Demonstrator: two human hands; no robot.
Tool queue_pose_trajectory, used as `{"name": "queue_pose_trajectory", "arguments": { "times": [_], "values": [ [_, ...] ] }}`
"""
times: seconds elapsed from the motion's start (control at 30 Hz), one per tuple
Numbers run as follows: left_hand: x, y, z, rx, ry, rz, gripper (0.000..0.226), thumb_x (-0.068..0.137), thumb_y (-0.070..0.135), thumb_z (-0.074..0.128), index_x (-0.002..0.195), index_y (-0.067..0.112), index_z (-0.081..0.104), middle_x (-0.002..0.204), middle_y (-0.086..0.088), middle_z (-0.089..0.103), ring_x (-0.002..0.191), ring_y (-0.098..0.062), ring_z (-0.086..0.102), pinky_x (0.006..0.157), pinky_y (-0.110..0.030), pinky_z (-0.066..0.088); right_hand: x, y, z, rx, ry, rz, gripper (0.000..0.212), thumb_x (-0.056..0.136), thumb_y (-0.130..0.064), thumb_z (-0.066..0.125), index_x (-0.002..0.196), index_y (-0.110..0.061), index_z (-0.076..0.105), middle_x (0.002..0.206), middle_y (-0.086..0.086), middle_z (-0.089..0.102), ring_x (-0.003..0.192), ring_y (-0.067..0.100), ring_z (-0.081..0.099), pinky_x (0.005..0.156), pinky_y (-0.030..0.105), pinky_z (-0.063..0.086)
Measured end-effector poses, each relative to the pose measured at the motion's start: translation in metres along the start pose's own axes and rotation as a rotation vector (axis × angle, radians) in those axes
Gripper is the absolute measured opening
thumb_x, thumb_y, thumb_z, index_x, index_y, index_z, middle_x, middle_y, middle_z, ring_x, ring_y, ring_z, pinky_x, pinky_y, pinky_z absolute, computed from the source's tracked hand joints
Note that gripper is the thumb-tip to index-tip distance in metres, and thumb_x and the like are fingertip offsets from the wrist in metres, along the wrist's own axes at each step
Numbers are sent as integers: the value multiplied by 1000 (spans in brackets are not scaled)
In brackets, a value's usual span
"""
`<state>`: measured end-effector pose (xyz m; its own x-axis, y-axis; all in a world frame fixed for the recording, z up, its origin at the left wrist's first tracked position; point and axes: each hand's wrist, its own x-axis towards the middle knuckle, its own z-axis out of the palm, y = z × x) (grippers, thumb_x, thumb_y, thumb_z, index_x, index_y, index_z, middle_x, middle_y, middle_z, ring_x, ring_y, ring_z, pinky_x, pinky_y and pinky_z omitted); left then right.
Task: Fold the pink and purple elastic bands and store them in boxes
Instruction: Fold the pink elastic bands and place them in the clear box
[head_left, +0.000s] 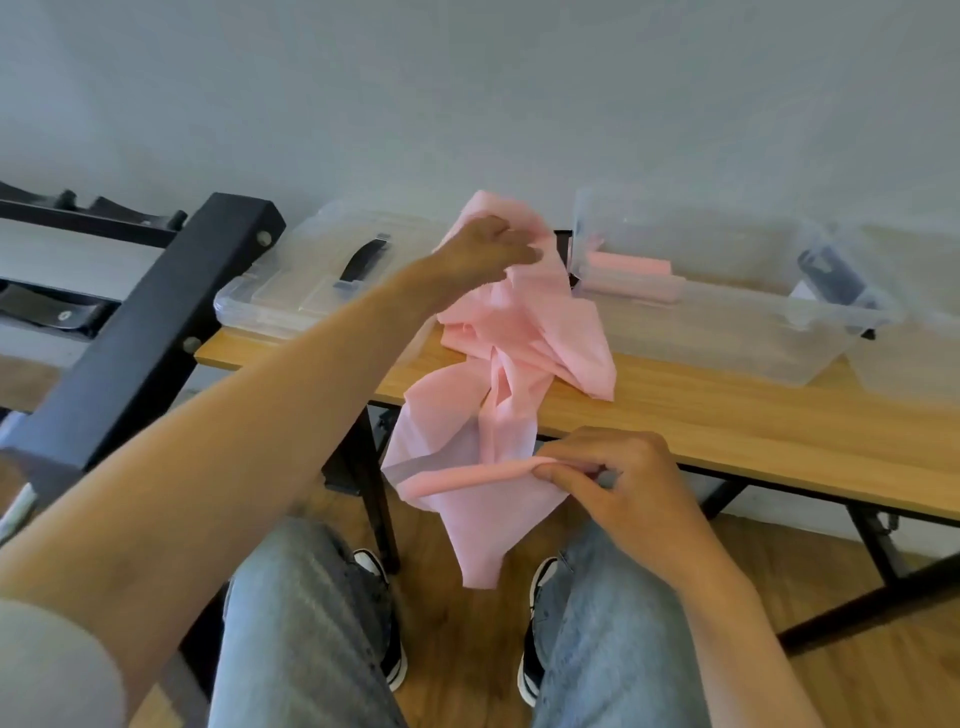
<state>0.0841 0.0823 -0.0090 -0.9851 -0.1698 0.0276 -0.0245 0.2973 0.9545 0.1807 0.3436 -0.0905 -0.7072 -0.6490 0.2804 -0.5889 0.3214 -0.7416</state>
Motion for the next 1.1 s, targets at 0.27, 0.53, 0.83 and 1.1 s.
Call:
{"name": "queue_pose_trajectory", "arguments": {
  "times": [0.27,0.53,0.83,1.1],
  "values": [
    [-12,-62,3,591,-27,0,58,93,31,73,144,14,54,136,-1,60,125,-20,56,100,-25,42,8,-6,2,-1,-6,-38,37,83,-58,61,106,-35,80,89,-14,77,83,10,69,69,33,57],
    [-46,-77,2,907,-302,401,34,82,49,82,107,31,69,111,16,60,106,-9,54,89,-24,43,8,-7,1,-11,-15,-57,35,82,-57,62,107,-39,77,89,-19,76,85,7,69,69,24,57],
    [-43,-10,0,598,-134,596,14,99,17,63,91,7,63,84,3,66,78,-9,61,82,-39,55,17,-4,-2,-13,116,-33,26,86,-34,75,112,-31,79,135,-20,64,122,3,59,101,27,54],
    [-55,86,7,297,4,696,14,103,18,55,94,7,54,81,-20,65,71,-20,59,68,-43,52,32,-30,-11,126,275,-26,34,84,-51,68,106,-30,82,108,-52,58,97,3,68,77,23,57]
  ]
}}
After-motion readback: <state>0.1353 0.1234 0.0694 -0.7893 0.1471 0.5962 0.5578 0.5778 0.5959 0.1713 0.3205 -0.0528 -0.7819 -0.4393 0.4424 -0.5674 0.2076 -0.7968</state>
